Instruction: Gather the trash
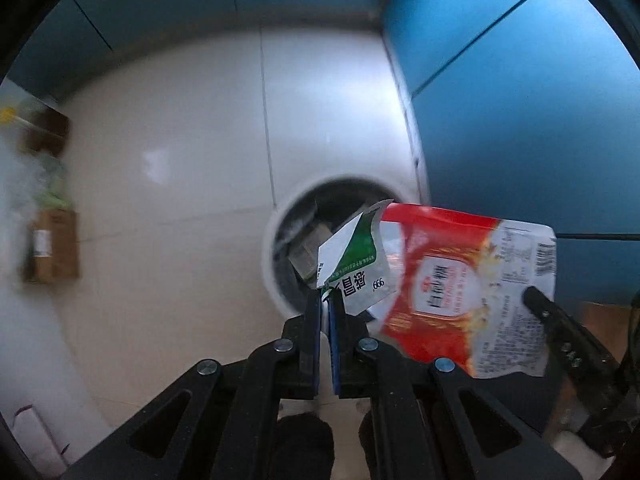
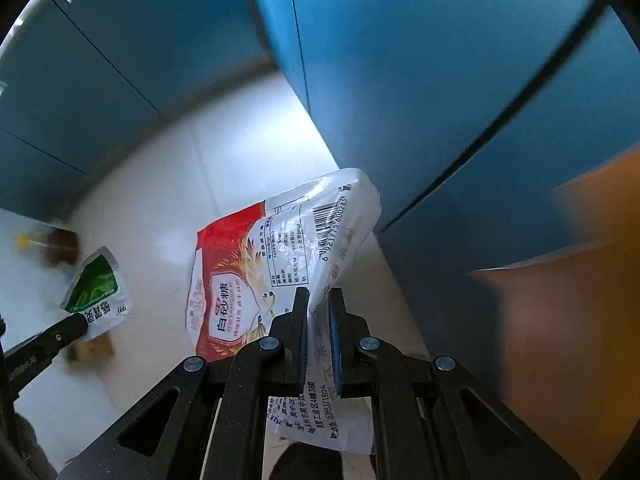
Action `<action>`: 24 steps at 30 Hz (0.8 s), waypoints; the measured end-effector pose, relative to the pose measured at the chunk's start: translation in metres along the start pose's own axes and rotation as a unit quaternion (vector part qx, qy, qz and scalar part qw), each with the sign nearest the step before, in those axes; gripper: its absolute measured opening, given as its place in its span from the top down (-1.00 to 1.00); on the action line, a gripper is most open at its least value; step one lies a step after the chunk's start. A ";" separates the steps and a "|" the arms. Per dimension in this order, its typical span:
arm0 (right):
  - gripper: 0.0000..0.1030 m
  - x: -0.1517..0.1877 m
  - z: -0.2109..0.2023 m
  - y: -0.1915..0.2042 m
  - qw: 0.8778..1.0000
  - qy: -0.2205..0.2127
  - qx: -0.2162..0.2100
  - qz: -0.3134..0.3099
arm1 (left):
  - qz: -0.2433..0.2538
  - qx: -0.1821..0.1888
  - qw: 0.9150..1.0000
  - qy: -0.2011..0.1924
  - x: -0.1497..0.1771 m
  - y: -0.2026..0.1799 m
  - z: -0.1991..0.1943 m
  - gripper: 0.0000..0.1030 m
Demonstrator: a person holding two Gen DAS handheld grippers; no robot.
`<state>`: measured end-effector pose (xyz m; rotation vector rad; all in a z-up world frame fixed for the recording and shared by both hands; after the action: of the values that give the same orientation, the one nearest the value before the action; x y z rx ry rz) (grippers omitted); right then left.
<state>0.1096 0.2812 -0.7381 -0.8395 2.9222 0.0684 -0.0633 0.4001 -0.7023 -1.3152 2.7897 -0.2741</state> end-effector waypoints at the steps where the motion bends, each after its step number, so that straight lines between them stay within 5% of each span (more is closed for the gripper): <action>1: 0.81 0.002 0.027 0.003 1.000 0.008 0.009 -0.001 | 0.004 0.003 1.000 0.010 -0.002 0.003 0.023 0.96; 7: 0.81 0.019 0.154 0.023 0.998 0.040 0.034 -0.034 | 0.019 0.017 0.996 0.080 -0.008 0.014 0.155 0.96; 11: 0.72 0.029 0.185 0.035 0.996 0.064 0.023 -0.057 | 0.023 0.004 0.995 0.099 -0.012 0.021 0.186 0.84; 13: 0.31 0.027 0.186 0.032 0.996 0.078 0.011 -0.047 | 0.022 0.005 0.995 0.094 -0.010 0.014 0.179 0.79; 16: -0.36 0.020 0.171 0.017 0.996 0.083 -0.010 -0.026 | 0.016 -0.018 0.996 0.082 -0.012 0.017 0.158 0.29; 20: -0.76 0.009 0.131 0.006 0.997 0.066 0.001 -0.032 | 0.022 -0.051 0.998 0.041 -0.007 0.019 0.112 -0.54; 24: -0.97 0.006 0.065 0.007 0.998 0.031 0.007 -0.058 | 0.025 -0.079 0.997 0.005 0.004 0.018 0.051 -0.87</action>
<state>0.1059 0.2883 -0.8033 -1.0257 2.9188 0.0128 -0.0733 0.4006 -0.7555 -1.2748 2.8997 -0.0598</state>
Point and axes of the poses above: each gripper's, at about its wrist camera, not at the fingertips, and z roughly the way its jaws point, y to its left, x to its underside, the point moved 4 cm from there along z, roughly the way its jaws point, and after that the axes turned 8 degrees about z, right-handed, at the moved point
